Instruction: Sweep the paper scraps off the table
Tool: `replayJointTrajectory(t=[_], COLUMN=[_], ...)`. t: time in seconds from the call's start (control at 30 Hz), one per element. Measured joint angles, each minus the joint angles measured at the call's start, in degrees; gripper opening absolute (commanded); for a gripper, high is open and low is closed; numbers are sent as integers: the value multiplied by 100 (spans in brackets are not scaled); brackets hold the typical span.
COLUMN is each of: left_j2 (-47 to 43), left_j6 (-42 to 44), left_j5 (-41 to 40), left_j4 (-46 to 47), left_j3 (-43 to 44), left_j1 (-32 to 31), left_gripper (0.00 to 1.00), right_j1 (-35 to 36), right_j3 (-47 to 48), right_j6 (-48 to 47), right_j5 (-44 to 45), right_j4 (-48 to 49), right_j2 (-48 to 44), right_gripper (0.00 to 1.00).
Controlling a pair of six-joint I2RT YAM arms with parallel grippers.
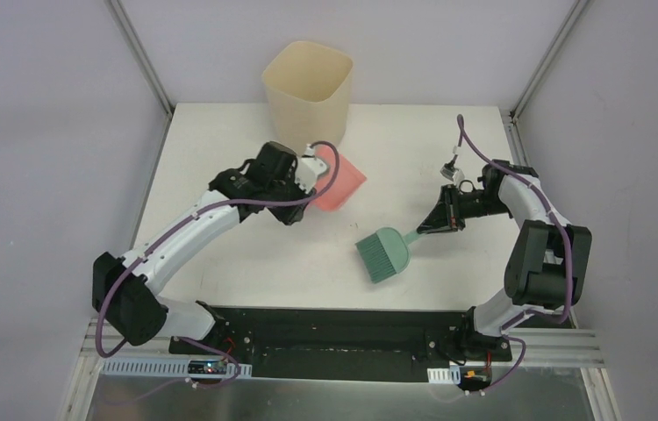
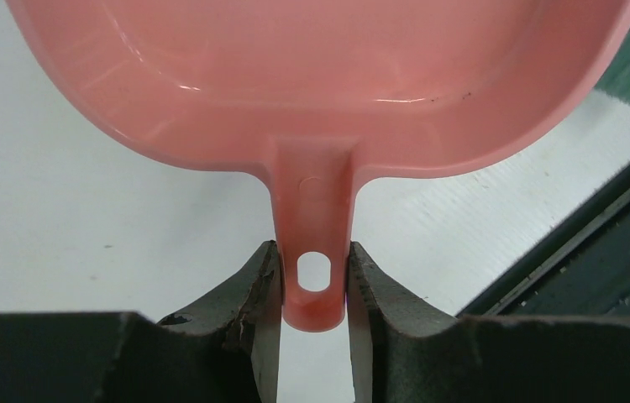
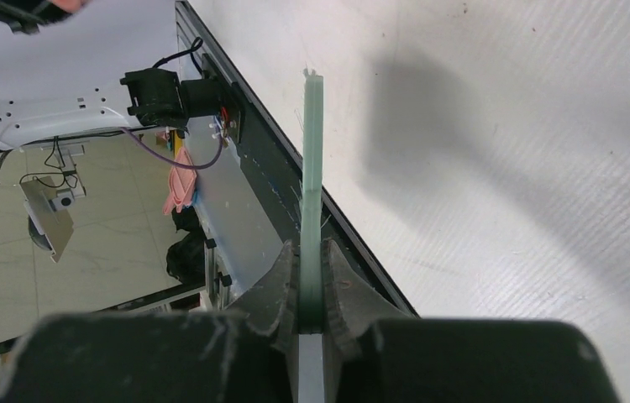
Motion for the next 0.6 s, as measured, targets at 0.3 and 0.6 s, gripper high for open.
replayJointTrajectory(t=[0.3, 0.6], left_j2=[1314, 2079], left_j6=[-111, -225], left_j5=[79, 601], left_j4=[-304, -328], left_j3=[-42, -166], left_j1=[-647, -616], left_gripper=[19, 25], right_j1=[267, 1137], right_j3=[127, 514], right_j6=[-96, -116], right_j5=[146, 393], right_j4=[-109, -343], right_j2=[562, 1705], right_gripper=[0, 0])
